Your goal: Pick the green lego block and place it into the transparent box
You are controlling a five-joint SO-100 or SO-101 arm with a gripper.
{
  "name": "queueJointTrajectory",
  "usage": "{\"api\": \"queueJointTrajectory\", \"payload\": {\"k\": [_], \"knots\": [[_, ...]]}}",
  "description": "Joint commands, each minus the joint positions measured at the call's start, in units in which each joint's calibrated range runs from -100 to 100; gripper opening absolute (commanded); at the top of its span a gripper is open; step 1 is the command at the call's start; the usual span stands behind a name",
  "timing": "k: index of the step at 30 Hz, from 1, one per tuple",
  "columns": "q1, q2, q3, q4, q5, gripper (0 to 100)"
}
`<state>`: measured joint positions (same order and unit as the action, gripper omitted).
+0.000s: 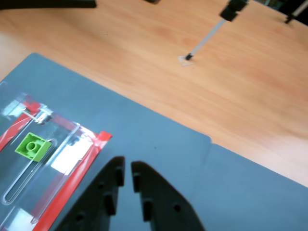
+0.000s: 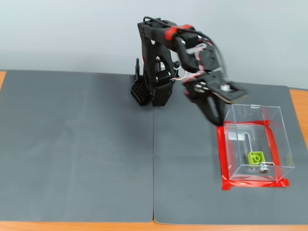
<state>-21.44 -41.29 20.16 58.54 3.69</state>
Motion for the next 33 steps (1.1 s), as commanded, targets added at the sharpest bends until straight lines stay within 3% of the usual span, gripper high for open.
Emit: {"api": "queueJointTrajectory", "payload": {"k": [1, 9, 33], "knots": [[6.0, -5.2, -0.3, 1.9, -0.1, 2], [13.0, -10.3, 2.0, 5.3, -0.2, 2], [15.1, -47.7, 53.6, 4.7, -0.3, 2]]}}
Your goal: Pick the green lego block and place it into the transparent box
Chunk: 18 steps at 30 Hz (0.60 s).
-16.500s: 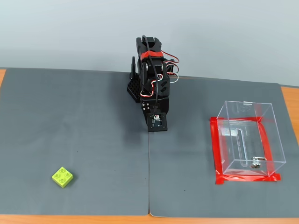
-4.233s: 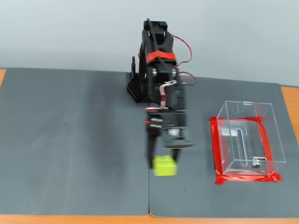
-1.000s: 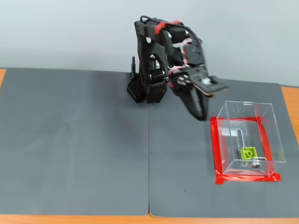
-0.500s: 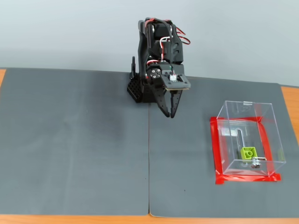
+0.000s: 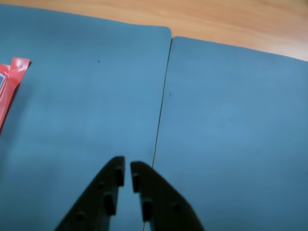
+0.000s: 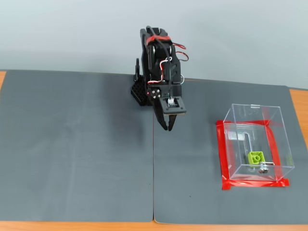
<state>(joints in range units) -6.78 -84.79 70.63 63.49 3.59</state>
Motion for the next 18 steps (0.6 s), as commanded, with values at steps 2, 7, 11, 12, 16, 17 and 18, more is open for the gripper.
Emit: {"api": "queueJointTrajectory", "payload": {"k": [2, 7, 11, 12, 16, 17, 18], "knots": [[0.6, -7.2, 5.9, -0.3, -0.2, 2], [0.6, -14.5, 11.6, -0.3, -0.1, 2], [0.5, -14.7, 14.7, -0.3, -0.1, 2], [0.5, -14.7, 15.6, -0.3, -0.2, 2], [0.5, -14.7, 18.8, -0.3, -0.2, 2], [0.5, -14.7, 19.1, -0.2, -0.2, 2], [0.5, -14.7, 19.3, -0.2, -0.4, 2]]}}
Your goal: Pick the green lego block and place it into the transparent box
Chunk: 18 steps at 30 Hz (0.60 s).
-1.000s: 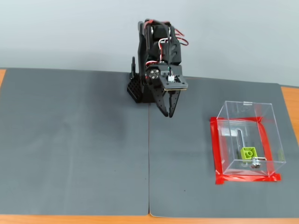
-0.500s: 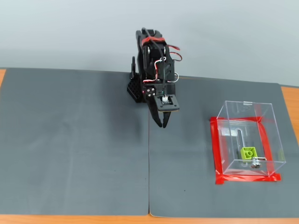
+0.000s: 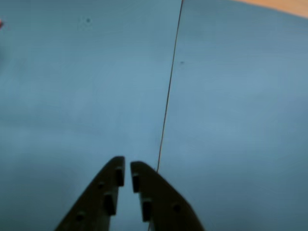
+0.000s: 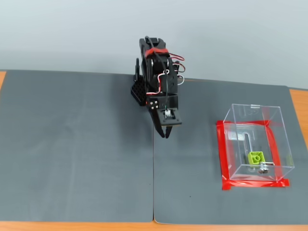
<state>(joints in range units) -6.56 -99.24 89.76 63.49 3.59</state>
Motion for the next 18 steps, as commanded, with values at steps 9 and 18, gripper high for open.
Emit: {"api": "queueJointTrajectory", "payload": {"k": [9, 18], "knots": [[0.3, -0.3, 3.9, 0.5, -4.9, 2], [0.3, -0.3, 6.0, 0.9, -4.9, 2]]}}
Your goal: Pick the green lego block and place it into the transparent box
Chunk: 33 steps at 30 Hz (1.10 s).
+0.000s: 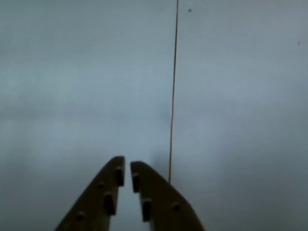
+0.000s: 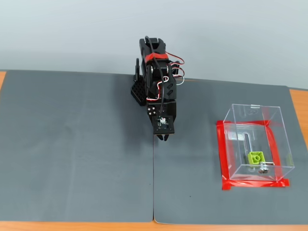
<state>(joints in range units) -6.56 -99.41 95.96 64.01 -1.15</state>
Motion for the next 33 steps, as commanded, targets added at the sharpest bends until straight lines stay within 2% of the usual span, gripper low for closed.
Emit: {"api": "queueJointTrajectory", "payload": {"k": [1, 7, 33], "knots": [[0.3, -0.1, -0.5, 1.2, -0.1, 2], [0.6, -0.1, -3.0, 9.9, -0.1, 2], [1.6, 0.1, -3.3, 10.5, -0.1, 2]]}}
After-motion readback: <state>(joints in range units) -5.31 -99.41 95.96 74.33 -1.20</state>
